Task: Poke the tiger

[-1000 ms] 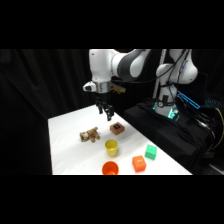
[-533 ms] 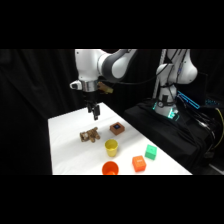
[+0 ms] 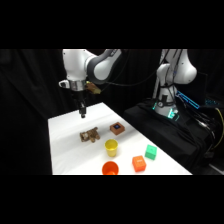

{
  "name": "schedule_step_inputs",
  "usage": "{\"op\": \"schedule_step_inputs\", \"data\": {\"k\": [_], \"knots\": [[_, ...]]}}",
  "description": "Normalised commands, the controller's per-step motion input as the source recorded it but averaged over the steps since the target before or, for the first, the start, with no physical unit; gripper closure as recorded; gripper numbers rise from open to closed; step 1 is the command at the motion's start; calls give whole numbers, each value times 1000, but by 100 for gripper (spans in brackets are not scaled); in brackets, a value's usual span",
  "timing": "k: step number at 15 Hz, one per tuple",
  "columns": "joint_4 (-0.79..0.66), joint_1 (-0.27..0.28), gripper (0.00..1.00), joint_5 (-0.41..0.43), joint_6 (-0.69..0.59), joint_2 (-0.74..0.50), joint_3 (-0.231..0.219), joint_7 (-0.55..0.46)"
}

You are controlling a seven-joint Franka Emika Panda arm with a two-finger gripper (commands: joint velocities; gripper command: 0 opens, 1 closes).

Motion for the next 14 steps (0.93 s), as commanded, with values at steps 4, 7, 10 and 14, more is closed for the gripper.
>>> {"op": "schedule_step_inputs", "data": {"k": [4,7,10,14], "knots": [[234,-57,94,57,-74,189,35,-110],[101,-60,97,73,24,176,61,-124],[-17,-60,92,71,103,116,77,-140],[-62,-77,92,77,208,99,84,-166]]}}
